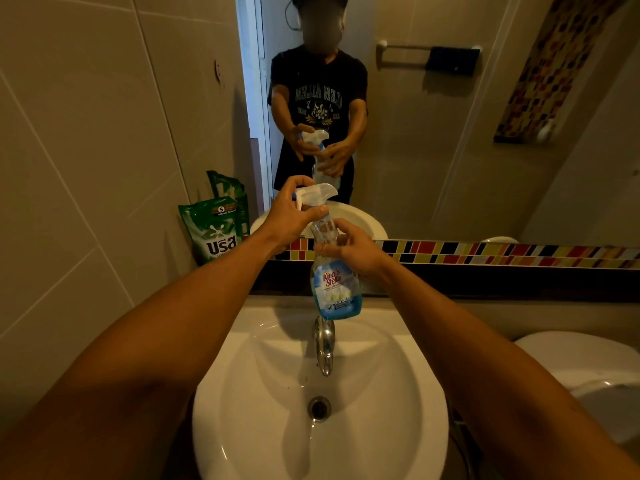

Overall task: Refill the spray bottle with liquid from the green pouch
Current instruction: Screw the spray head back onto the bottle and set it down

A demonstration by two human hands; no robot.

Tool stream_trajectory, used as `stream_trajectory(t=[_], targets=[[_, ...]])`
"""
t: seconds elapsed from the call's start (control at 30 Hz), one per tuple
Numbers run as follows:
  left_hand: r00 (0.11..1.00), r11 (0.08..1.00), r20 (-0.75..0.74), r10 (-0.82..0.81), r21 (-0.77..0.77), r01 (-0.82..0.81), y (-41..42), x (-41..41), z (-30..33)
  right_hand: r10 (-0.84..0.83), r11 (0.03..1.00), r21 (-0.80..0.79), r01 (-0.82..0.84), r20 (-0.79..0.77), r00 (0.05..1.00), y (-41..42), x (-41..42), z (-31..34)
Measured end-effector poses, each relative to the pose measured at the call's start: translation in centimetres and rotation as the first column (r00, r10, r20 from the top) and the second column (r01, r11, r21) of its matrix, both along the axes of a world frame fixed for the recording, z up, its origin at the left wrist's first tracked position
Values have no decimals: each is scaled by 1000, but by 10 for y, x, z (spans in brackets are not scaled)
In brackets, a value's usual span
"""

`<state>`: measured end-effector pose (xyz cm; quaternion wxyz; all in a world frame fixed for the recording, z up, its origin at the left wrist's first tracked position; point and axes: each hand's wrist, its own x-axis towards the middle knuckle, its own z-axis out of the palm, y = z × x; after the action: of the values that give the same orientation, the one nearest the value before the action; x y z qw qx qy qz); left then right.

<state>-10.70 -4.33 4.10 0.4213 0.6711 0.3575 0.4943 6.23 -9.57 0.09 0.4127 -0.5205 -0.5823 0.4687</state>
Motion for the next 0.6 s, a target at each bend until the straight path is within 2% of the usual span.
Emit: stream_trajectory(t=[0.47,0.6], targets=[[997,996,-5,-79,-45,79,1,-1,4,54,997,-61,-56,-30,998,6,14,-2],[996,995,9,-84,-46,84,4,3,4,24,999,-42,-24,9,1000,9,16,-4]])
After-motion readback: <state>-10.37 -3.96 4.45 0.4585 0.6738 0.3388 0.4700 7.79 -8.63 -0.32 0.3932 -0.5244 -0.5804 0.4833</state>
